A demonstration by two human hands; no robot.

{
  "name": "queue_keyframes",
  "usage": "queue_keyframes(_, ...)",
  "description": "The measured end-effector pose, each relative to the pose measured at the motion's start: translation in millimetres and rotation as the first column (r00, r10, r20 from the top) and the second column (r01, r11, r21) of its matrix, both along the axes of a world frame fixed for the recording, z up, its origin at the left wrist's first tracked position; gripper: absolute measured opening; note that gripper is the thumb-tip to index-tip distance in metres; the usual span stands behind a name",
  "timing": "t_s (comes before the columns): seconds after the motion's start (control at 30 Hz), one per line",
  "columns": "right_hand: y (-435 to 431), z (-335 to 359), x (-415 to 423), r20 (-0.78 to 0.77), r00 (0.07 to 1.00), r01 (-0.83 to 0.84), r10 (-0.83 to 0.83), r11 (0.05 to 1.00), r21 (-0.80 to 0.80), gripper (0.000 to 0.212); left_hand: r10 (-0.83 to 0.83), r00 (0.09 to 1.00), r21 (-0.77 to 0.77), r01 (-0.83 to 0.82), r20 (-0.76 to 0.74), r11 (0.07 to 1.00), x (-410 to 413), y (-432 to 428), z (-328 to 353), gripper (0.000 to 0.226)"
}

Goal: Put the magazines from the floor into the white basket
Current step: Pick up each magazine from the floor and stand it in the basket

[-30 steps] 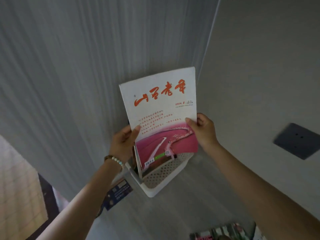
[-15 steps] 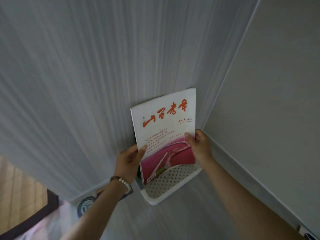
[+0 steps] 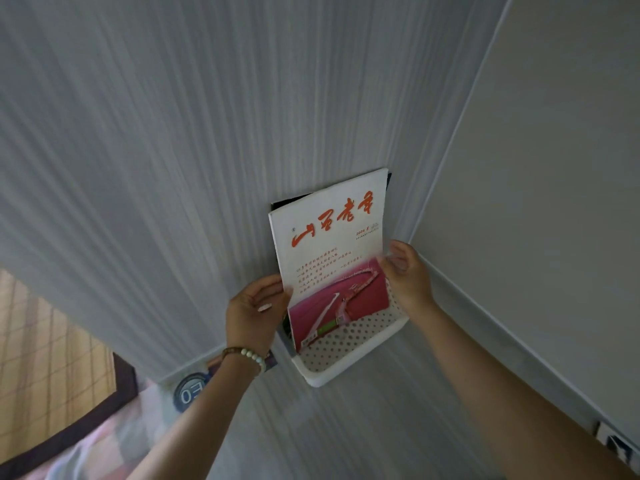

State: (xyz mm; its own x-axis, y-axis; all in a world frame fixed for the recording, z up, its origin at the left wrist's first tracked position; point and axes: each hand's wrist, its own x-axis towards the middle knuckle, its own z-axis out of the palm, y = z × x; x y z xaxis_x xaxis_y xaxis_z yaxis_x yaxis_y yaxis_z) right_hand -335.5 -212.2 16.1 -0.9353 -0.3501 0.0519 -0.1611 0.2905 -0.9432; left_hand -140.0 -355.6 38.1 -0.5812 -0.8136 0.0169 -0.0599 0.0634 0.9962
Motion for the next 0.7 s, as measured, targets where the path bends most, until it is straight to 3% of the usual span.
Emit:
queue_keyframes(0.1,14.7,9.1,12.1,0.006,1.0,0.004,-0.004,1.0,-0.001,0.05,0.086,0.996,-0.073,-0.087,-0.006,0.994,13.9,1.4,10.7,0.023)
queue_keyframes(0.2,37.1,15.0,29.1,0.009,0.999,0.035,-0.036,0.999,0.005,0.05,0.054,0.998,-0.099,-0.055,-0.013,0.994,24.3,10.4,17.9,0.023)
queue_keyframes(0.37,91.9,17.5,71.9,0.08,0.986,0.147,-0.145,0.989,-0.012,0.044,-0.168,0.982,-0.013,0.168,-0.086,0.986,36.0,54.1,21.0,0.017)
queue_keyframes(0.47,131.7,12.9,106.1,0.143,0.962,0.237,-0.235,0.972,0.004,0.043,-0.329,0.944,0.021,0.33,-0.016,0.944,38.4,86.9,10.8,0.017)
queue_keyframes(0.57,179.2,3.2,148.9,0.187,0.921,0.346,-0.343,0.938,0.017,0.042,-0.567,0.823,0.253,0.548,0.003,0.797,44.0,123.1,-0.6,0.02)
queue_keyframes(0.7,245.6,-5.0,213.1,0.216,0.841,0.49,-0.497,0.867,0.088,0.044,-0.787,0.576,0.261,0.743,0.219,0.616,63.3,180.6,-21.1,0.037)
